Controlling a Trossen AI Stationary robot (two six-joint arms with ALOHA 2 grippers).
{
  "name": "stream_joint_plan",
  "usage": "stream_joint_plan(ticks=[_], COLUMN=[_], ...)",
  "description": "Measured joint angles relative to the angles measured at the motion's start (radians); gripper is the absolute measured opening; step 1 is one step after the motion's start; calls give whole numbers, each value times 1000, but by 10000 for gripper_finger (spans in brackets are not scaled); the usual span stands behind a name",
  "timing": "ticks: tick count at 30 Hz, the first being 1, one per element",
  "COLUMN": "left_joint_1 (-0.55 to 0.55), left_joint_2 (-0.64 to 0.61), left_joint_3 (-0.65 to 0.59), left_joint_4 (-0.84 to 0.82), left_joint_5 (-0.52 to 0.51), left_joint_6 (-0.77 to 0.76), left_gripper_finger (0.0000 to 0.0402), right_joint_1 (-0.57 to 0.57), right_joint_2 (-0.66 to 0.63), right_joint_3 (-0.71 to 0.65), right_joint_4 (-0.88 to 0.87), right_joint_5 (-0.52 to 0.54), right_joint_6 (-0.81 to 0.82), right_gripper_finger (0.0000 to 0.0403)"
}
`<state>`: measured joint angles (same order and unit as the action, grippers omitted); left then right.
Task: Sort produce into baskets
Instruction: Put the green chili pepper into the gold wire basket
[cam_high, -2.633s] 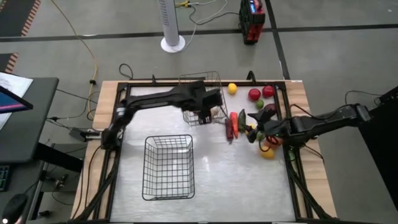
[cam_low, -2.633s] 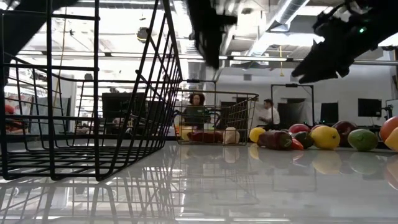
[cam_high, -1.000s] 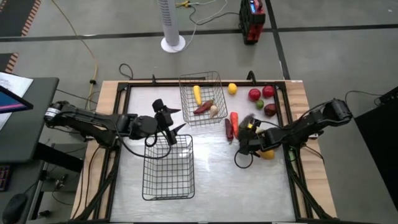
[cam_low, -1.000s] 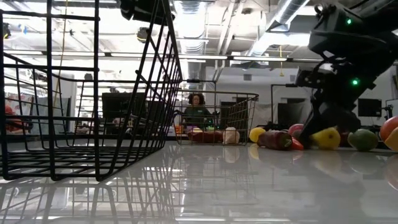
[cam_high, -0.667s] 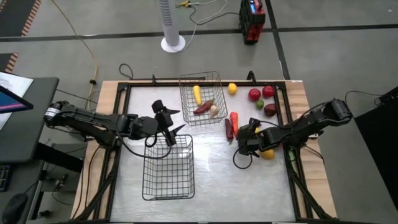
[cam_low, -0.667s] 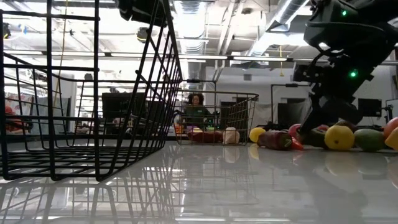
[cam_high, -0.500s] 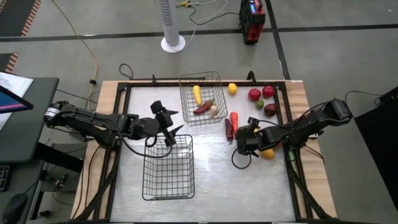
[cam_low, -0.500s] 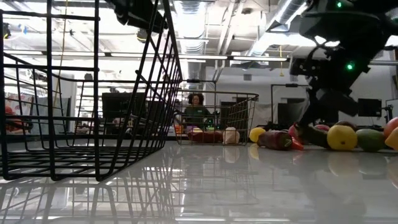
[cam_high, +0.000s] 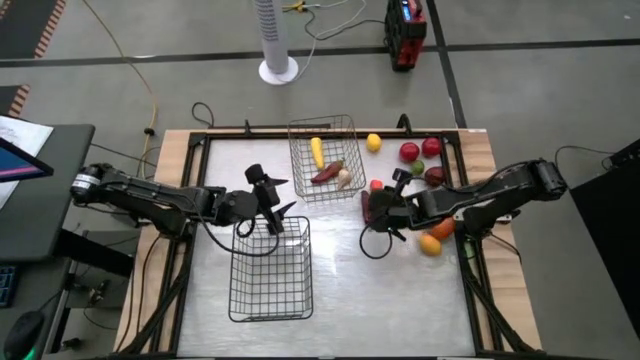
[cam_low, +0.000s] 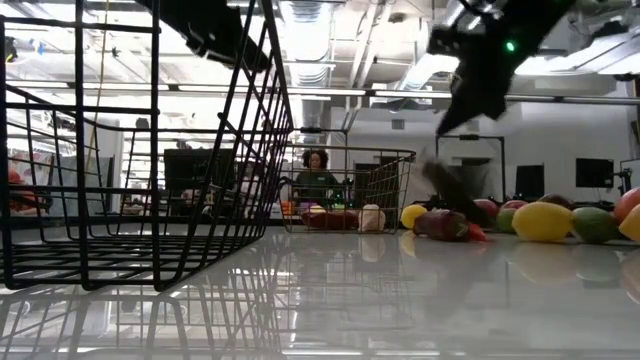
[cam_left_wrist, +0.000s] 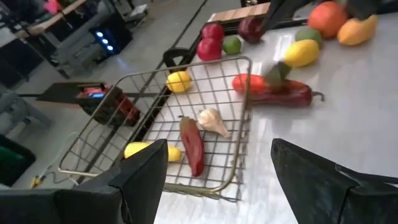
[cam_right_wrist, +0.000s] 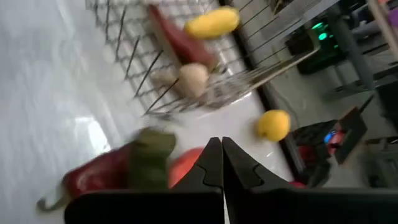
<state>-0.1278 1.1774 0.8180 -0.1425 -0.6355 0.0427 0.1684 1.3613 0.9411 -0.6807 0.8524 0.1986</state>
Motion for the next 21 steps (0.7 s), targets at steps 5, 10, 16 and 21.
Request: stream_joint_plan(ticks=[5, 10, 16, 21], left_joint_1=[20, 20, 20, 20], left_joint_2=[0, 0, 0, 0], left_joint_3=[-4, -4, -4, -4], left_joint_4=[-4, -8, -47, -49], left_joint_5=[-1, 0, 1, 1], left_joint_6=[-10, -24, -49, -54], left_gripper_finger=[274, 274, 274, 274], right_joint_1=[-2, -42, -101, -94], right_joint_2=[0, -1, -1, -1], right_joint_3=[93, 141, 112, 95], right_joint_4=[-17, -18, -201, -293], right_joint_5=[54, -69, -270, -333], right_joint_6=[-79, -72, 84, 146], right_gripper_finger=[19, 43, 143, 238])
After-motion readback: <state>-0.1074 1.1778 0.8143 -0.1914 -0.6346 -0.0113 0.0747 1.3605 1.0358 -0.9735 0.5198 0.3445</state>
